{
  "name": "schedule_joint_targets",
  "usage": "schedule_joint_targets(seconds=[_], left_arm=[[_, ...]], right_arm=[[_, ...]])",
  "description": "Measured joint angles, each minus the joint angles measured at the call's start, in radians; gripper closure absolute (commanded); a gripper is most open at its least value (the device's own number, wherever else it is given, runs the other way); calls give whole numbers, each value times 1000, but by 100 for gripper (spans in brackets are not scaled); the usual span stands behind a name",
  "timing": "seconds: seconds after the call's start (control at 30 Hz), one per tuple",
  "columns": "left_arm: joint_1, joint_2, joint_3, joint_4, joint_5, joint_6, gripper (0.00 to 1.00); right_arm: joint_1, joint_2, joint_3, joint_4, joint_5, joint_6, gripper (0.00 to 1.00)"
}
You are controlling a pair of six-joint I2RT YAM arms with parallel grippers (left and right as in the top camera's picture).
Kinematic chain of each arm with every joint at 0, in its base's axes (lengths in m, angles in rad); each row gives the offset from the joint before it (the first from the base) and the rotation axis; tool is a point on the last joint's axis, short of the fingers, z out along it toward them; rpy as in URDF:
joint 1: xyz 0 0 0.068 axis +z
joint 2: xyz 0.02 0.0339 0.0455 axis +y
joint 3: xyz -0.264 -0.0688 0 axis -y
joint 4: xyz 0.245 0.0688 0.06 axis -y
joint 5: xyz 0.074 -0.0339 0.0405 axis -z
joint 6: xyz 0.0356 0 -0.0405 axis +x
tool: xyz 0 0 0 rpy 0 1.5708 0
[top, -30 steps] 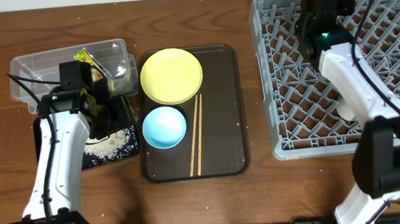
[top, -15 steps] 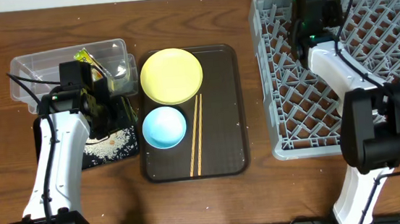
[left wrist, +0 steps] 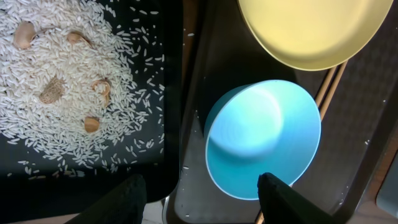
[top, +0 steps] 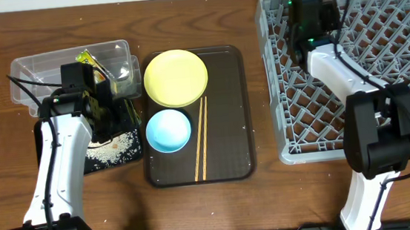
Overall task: Sort waste into correct bins and load items into the dishwasher rack
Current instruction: 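Lift the pink bowl with the right gripper and set it into the rack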
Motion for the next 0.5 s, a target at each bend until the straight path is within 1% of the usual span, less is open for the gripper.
schedule_joint_targets(seconds=[0.23, 0.3, 0.43, 0.5], left_arm=[[0, 0, 0, 0, 0, 0, 39], [0, 0, 0, 0, 0, 0, 39], [0, 0, 0, 0, 0, 0, 39], [0, 0, 0, 0, 0, 0, 39]], right_arm=[[38, 0, 1, -82, 50, 19, 98], [48, 0, 1, -99, 52, 28, 88], [89, 4, 1, -158, 11, 40, 82], [111, 5, 1, -188, 16, 43, 77]])
